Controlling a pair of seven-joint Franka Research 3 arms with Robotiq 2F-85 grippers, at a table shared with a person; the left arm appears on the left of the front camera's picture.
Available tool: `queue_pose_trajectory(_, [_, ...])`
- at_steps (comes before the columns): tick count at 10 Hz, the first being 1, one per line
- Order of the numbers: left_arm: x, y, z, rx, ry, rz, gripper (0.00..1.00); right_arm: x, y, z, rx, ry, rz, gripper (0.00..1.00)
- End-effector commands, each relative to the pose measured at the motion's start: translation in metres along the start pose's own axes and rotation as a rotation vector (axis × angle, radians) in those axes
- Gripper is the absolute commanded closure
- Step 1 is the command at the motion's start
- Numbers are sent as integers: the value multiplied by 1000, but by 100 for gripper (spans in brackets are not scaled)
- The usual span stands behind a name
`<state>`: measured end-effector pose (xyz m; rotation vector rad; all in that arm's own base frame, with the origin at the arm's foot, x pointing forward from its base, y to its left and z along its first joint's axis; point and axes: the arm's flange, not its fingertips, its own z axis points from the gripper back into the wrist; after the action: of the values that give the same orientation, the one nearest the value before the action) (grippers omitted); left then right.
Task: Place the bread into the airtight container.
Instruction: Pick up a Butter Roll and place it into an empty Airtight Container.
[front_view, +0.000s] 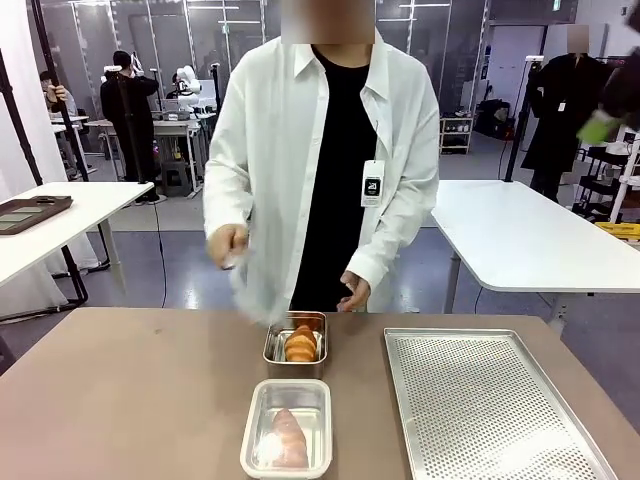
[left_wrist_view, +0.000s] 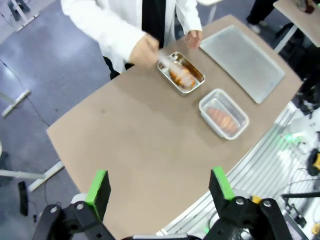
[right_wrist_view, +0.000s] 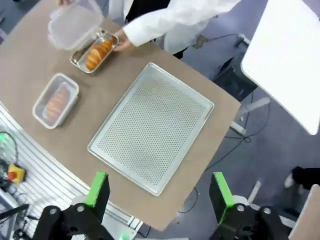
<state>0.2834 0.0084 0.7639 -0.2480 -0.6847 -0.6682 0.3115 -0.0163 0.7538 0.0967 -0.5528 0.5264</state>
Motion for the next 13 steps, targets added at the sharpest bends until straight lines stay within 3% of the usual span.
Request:
queue_pose_trajectory(1, [0, 0, 1, 0, 4, -18, 0, -33, -7, -4, 11, -50, -37, 0])
queue_pose_trajectory(3, [0, 0, 1, 0, 4, -18, 0, -33, -13, -16, 3, -8, -93, 0])
queue_pose_trajectory(4, [0, 0, 1, 0, 4, -18, 0, -39, -13, 9, 11, -34, -49, 0])
queue_pose_trajectory(13, [0, 0, 1, 0, 4, -18, 0, -39, -13, 9, 11, -34, -49, 0])
